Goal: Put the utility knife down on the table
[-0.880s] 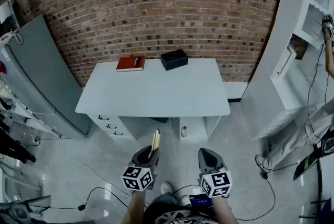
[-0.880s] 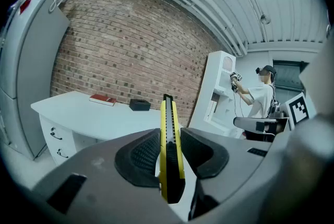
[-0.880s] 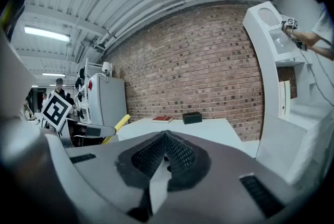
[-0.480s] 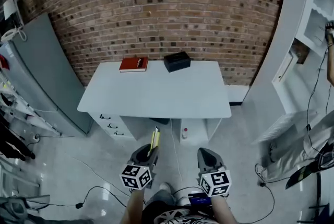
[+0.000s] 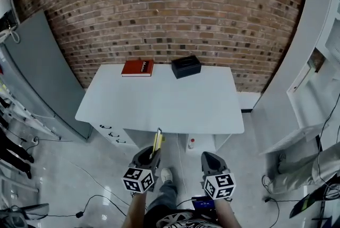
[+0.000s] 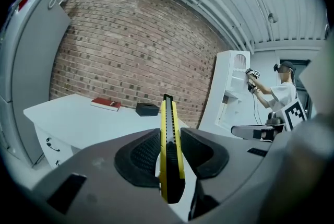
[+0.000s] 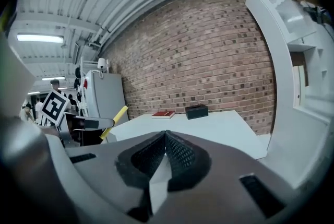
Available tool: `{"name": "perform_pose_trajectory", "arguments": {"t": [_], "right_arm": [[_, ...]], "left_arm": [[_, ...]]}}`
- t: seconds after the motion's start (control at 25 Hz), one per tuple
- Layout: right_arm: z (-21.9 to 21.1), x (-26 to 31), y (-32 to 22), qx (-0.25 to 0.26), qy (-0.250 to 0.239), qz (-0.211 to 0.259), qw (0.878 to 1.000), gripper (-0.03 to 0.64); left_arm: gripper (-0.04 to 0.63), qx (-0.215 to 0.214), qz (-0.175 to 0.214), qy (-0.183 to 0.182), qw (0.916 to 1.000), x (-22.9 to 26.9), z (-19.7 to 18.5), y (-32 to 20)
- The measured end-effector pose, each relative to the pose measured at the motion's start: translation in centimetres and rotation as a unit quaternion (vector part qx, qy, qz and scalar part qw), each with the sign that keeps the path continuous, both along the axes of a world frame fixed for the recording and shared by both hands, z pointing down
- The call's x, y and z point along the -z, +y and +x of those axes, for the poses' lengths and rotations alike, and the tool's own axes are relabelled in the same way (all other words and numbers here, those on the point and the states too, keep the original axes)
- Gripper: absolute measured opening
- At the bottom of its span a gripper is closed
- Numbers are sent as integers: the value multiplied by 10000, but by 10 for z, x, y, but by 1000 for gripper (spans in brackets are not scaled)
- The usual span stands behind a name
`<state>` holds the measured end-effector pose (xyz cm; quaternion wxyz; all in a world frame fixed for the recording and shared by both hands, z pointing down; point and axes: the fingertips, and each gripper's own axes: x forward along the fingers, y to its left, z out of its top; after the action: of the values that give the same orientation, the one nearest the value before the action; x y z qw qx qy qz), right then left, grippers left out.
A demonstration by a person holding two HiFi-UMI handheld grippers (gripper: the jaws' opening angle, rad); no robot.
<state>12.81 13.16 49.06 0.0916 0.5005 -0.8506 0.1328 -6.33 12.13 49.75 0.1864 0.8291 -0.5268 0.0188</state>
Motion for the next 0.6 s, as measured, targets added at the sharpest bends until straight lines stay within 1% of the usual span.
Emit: {"name": "perform_pose_trajectory", "arguments": {"t": [0.12, 0.24, 0.32, 0.48, 0.6], "right_arm": [[-13, -7, -58, -72, 29, -32, 10000, 0], [-34, -6, -126, -113, 106, -46, 9999, 0], [-45, -5, -162, -146, 182, -71, 9997, 0], [-62, -9, -219, -284, 261, -175, 9991, 0], [-68, -13, -248, -385, 298, -257, 9985, 0]], "left_arm": [[124, -75, -44, 30, 10000, -10, -12, -60], [124, -205, -61, -2, 9998, -9, -29, -130], [124, -305, -108, 17, 9995, -10, -38, -167], [124, -460, -243, -6, 9986, -15, -55, -226], [124, -498, -342, 27, 9982, -23, -66, -255]]}}
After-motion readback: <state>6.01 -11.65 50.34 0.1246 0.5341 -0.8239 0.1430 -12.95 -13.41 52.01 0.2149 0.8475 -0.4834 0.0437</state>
